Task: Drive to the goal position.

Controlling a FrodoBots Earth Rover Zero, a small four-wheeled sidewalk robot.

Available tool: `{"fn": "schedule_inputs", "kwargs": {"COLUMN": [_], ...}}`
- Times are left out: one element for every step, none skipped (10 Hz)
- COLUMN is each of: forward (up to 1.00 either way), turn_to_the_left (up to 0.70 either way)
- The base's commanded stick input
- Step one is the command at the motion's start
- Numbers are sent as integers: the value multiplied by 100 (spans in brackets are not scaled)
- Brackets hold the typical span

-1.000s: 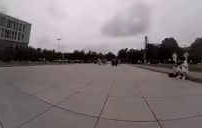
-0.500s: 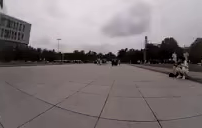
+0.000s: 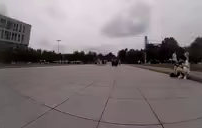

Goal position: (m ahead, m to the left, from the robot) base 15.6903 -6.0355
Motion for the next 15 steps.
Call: {"fn": "schedule_inputs", "kwargs": {"forward": [60, 60, 60, 60, 60, 60, 60, 60, 60, 60, 60, 60, 60, 60, 60], "turn_to_the_left": [1, 1, 1, 1, 1, 1, 1, 1, 1, 1, 1, 1, 1, 1, 1]}}
